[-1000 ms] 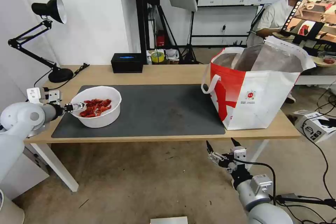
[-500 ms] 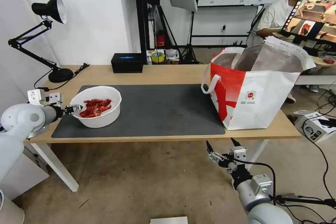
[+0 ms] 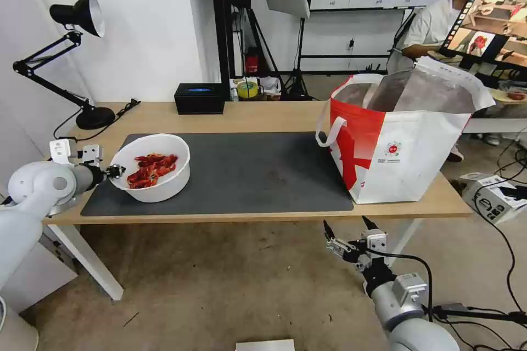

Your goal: Pick up the trash from the table and place it into the takeout bag.

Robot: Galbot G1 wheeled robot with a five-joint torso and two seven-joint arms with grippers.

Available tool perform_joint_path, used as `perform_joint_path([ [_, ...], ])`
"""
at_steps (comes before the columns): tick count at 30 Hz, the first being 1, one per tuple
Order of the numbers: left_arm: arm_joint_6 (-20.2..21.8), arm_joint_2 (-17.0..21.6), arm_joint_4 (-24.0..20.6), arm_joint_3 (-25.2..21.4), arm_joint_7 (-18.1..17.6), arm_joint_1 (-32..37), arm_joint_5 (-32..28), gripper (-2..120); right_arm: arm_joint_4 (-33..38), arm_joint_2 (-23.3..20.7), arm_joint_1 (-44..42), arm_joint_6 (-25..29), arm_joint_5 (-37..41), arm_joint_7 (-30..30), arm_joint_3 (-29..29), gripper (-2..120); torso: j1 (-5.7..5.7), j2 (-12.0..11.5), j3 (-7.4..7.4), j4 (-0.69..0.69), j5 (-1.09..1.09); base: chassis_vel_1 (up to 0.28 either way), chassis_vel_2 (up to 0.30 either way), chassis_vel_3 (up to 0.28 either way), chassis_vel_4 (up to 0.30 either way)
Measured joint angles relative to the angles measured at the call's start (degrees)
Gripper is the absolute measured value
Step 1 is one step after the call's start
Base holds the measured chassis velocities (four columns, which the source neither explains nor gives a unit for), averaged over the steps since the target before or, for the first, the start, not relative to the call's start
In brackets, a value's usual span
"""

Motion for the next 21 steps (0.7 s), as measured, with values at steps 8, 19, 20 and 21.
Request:
perform_joint_path([
  [8, 0.11, -0.04, -1.24, -0.85, 0.3, 0.27, -1.29, 0, 0.0, 0.0, 0.0, 0.0, 0.0, 0.0, 0.0, 100, 0.01, 0.0, 0.01, 0.01, -0.03, 0.0, 0.0, 0.0, 0.0],
  [19, 0.14, 0.86, -6.38, 0.85, -0.43, -8.41, -7.36, 0, 0.0, 0.0, 0.0, 0.0, 0.0, 0.0, 0.0, 100, 0.01, 0.0, 0.01, 0.0, 0.0, 0.0, 0.0, 0.0, 0.0],
  [20, 0.14, 0.86, -6.38, 0.85, -0.43, -8.41, -7.36, 0, 0.0, 0.0, 0.0, 0.0, 0.0, 0.0, 0.0, 100, 0.01, 0.0, 0.01, 0.0, 0.0, 0.0, 0.0, 0.0, 0.0],
  [21, 0.13, 0.8, -6.79, 1.48, -0.64, -9.4, -7.81, 0, 0.0, 0.0, 0.0, 0.0, 0.0, 0.0, 0.0, 100, 0.01, 0.0, 0.01, 0.0, 0.01, 0.0, 0.0, 0.0, 0.0],
])
